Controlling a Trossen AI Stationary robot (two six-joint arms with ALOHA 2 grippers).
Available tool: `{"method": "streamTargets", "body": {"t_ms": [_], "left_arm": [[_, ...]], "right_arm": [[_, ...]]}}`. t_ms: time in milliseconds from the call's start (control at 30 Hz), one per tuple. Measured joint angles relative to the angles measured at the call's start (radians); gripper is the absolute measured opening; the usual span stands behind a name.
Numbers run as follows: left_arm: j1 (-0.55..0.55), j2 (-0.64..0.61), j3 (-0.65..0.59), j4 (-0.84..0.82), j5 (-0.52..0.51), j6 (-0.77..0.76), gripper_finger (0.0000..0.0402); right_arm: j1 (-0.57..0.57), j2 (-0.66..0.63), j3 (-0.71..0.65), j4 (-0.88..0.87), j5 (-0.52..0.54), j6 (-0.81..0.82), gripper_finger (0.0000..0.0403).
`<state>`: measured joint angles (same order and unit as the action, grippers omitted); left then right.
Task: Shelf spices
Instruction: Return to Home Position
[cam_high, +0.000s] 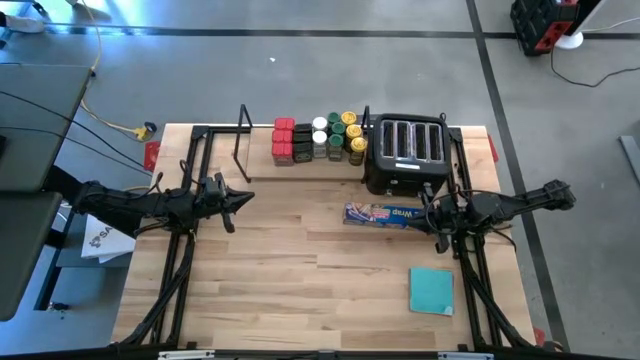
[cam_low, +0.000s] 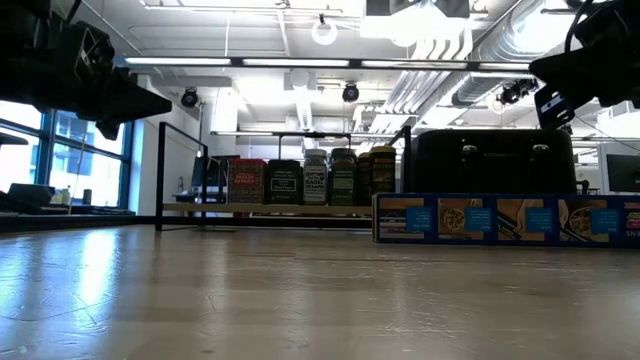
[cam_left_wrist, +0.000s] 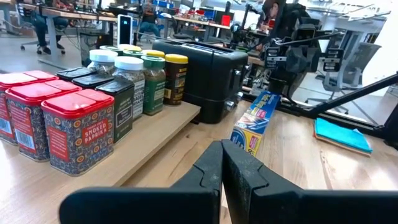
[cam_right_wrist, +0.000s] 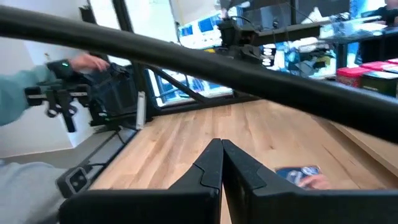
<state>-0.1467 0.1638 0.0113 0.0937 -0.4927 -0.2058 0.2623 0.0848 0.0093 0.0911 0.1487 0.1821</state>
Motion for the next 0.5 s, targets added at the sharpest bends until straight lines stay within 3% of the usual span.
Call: {"method": "streamTargets", "body": {"t_ms": [133, 500], "left_arm": [[0.0, -0.009, 0.0, -0.001, 0.001, 0.0, 0.0], [0.0, -0.046, 0.0, 0.0, 0.016, 0.0, 0.0]], "right_arm": [[-0.019, -0.015, 0.0, -0.003, -0.026, 0.0, 0.0], [-0.266, -0.085, 0.0, -0.059, -0.054, 0.0, 0.0]]}}
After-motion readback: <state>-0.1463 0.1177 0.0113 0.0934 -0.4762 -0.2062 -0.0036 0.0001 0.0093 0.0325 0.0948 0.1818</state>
